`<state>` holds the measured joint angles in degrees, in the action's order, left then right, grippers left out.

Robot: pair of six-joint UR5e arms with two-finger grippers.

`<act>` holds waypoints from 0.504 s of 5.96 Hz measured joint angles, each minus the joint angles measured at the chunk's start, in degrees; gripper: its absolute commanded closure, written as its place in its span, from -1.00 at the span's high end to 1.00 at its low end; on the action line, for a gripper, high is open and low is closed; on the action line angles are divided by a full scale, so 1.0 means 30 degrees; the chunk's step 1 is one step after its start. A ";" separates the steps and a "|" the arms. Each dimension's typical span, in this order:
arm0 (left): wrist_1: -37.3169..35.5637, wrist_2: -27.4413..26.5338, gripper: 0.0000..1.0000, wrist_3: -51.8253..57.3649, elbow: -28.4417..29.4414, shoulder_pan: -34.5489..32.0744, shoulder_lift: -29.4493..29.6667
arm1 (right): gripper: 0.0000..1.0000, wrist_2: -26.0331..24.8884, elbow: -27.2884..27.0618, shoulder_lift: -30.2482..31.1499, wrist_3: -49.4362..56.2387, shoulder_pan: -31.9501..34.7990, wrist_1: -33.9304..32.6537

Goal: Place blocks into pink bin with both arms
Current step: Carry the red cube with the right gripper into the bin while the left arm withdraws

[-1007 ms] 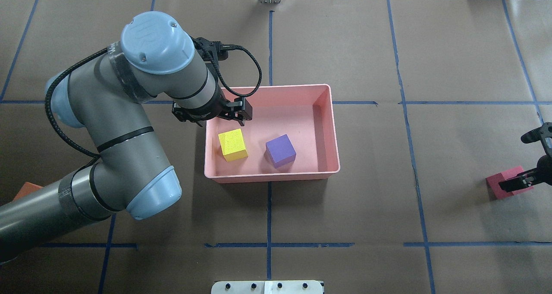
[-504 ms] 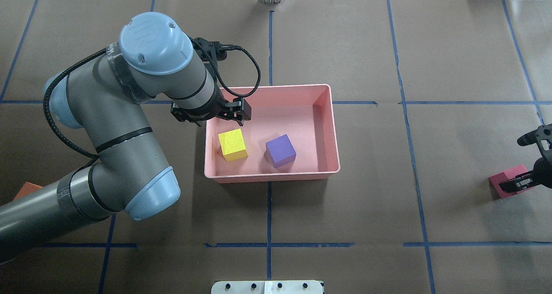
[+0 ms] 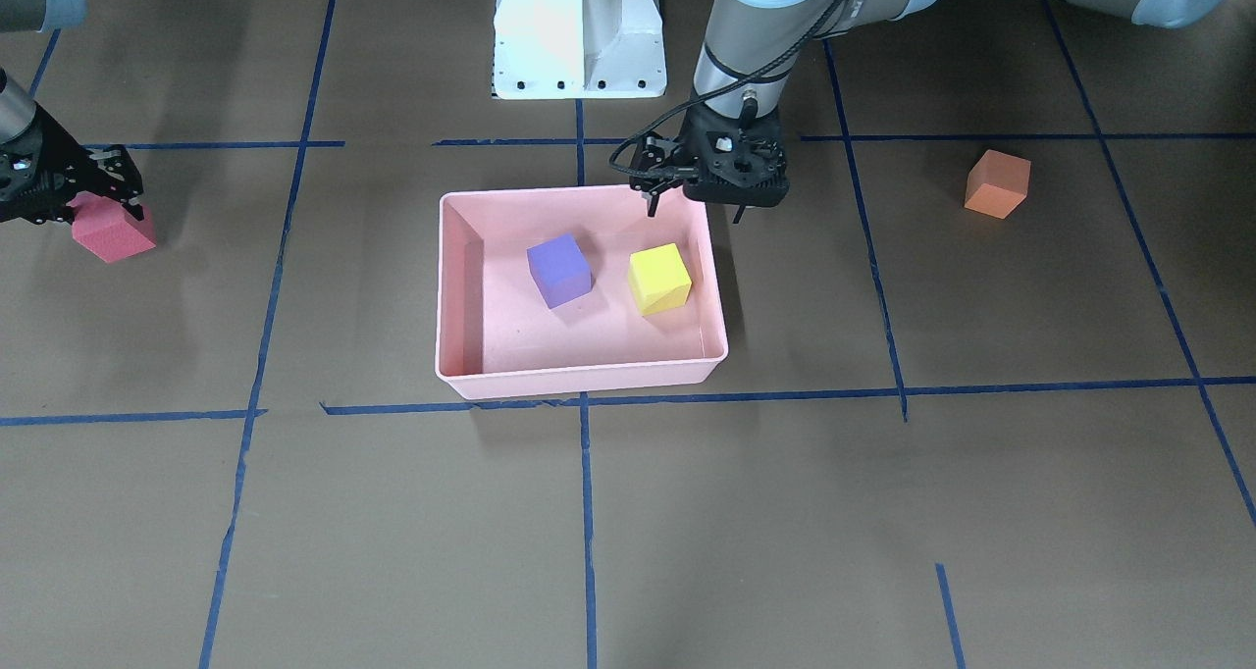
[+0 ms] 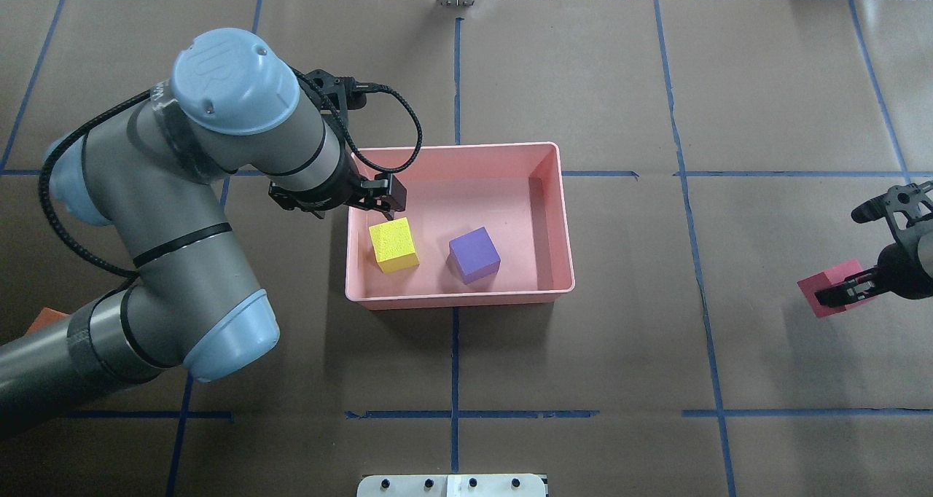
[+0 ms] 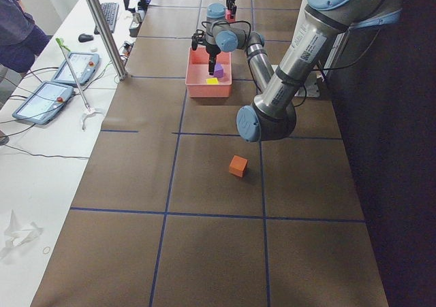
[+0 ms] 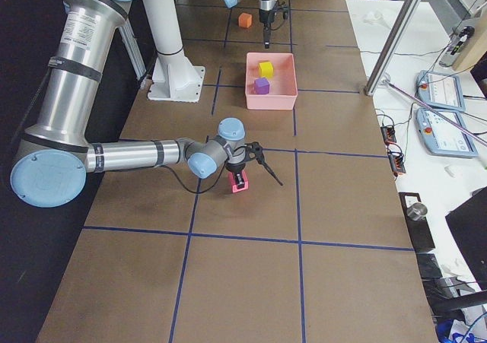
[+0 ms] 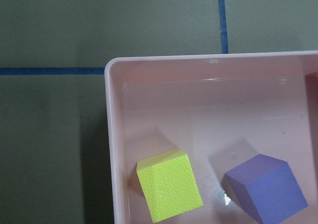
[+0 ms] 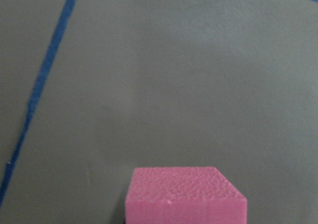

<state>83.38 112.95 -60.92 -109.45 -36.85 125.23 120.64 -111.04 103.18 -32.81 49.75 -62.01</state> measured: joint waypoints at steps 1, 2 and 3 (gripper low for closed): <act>-0.0313 0.0017 1.00 0.1686 -0.1145 -0.0199 -0.1064 | -0.21 0.0092 -0.1020 -0.1808 -0.0683 0.0140 -0.2676; -0.0548 0.0053 1.00 0.3764 -0.2197 -0.0626 -0.2286 | -0.21 0.0118 -0.1717 -0.4450 -0.1913 0.0186 -0.5769; -0.0585 0.0174 1.00 0.5768 -0.2977 -0.1255 -0.3628 | -0.21 0.0120 -0.1988 -0.7509 -0.3267 0.0098 -0.8951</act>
<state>81.63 113.48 -43.61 -118.38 -40.61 114.34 121.00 -117.00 80.65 -42.61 50.04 -88.86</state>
